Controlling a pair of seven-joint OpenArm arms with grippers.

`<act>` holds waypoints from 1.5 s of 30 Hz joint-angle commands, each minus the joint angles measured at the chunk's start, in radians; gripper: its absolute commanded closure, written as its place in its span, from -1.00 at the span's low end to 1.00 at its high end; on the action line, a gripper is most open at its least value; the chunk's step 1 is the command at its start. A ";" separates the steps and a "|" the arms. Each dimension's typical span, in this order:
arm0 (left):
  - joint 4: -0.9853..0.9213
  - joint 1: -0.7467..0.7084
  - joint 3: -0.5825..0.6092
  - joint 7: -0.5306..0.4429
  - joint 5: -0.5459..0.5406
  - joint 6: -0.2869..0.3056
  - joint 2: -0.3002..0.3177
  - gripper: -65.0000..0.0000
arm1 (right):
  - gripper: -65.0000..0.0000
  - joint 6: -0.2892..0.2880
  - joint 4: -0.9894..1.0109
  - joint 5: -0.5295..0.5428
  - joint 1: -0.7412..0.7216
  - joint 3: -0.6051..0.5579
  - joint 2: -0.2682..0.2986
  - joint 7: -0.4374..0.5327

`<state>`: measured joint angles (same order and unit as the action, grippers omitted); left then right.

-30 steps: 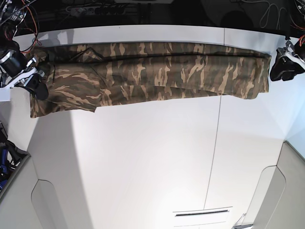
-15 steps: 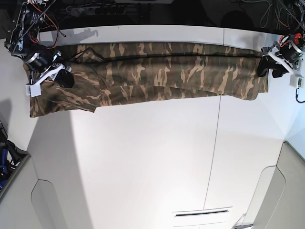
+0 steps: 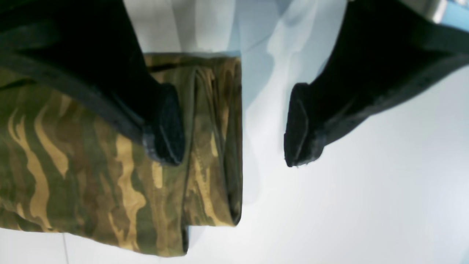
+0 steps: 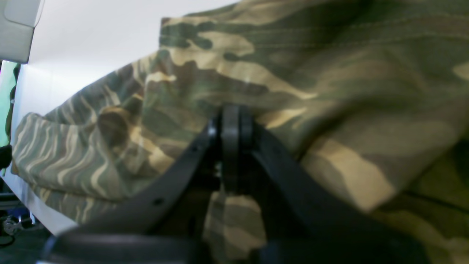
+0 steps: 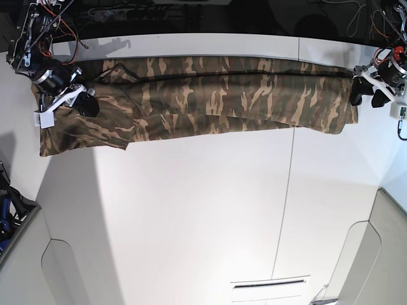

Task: Fold the T-shirt properly
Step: 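Grasp the ends of the folded strip with both grippers, then fold the strip end held by the left gripper toward the right gripper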

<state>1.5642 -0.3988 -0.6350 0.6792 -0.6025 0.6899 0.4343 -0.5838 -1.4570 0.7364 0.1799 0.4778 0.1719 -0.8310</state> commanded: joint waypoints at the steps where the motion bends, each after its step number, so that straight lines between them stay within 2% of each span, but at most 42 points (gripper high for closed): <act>1: 0.005 0.003 -0.005 -0.021 -0.013 0.008 0.017 -0.40 | 1.00 -0.007 -0.011 0.015 -0.005 0.002 0.013 0.008; 13: -0.076 0.002 0.003 -0.020 -0.037 0.008 0.017 -0.40 | 1.00 -0.007 -0.011 0.029 -0.005 0.002 0.013 0.008; 21: -0.098 0.002 0.131 0.031 -0.097 0.008 0.014 -0.40 | 1.00 -0.007 -0.011 0.057 -0.005 0.002 0.013 -0.021; 26: -0.098 0.003 0.148 0.031 -0.098 0.008 0.003 -0.39 | 1.00 -0.007 -0.011 0.057 -0.005 0.002 0.013 -0.034; 28: -0.098 0.003 0.148 0.031 -0.120 0.008 0.003 -0.24 | 1.00 -0.007 -0.011 0.061 -0.005 0.002 0.013 -0.034; 29: -0.098 0.003 0.148 0.031 -0.129 0.008 0.003 -0.07 | 1.00 -0.007 -0.011 0.065 -0.005 0.002 0.013 -0.034; 33: -0.098 0.003 0.148 0.031 -0.165 0.008 0.003 0.92 | 1.00 -0.007 -0.011 0.092 -0.005 0.002 0.013 -0.034; 34: -0.098 0.006 0.148 0.032 -0.164 0.008 0.003 1.00 | 1.00 -0.007 -0.011 0.104 -0.005 0.002 0.013 -0.035; 40: -0.095 0.048 0.127 0.032 -0.164 0.008 0.003 1.00 | 1.00 -0.008 -0.044 0.162 -0.005 0.009 0.013 -0.042; 45: -0.065 0.085 0.072 0.060 -0.164 0.008 0.003 1.00 | 1.00 -0.007 -0.119 0.162 -0.005 0.062 0.013 -0.079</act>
<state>1.4788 -0.3233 -0.5526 0.7631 -0.7532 0.6926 0.4171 -0.5835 -1.5581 0.8734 0.1829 0.5346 0.1719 -0.9264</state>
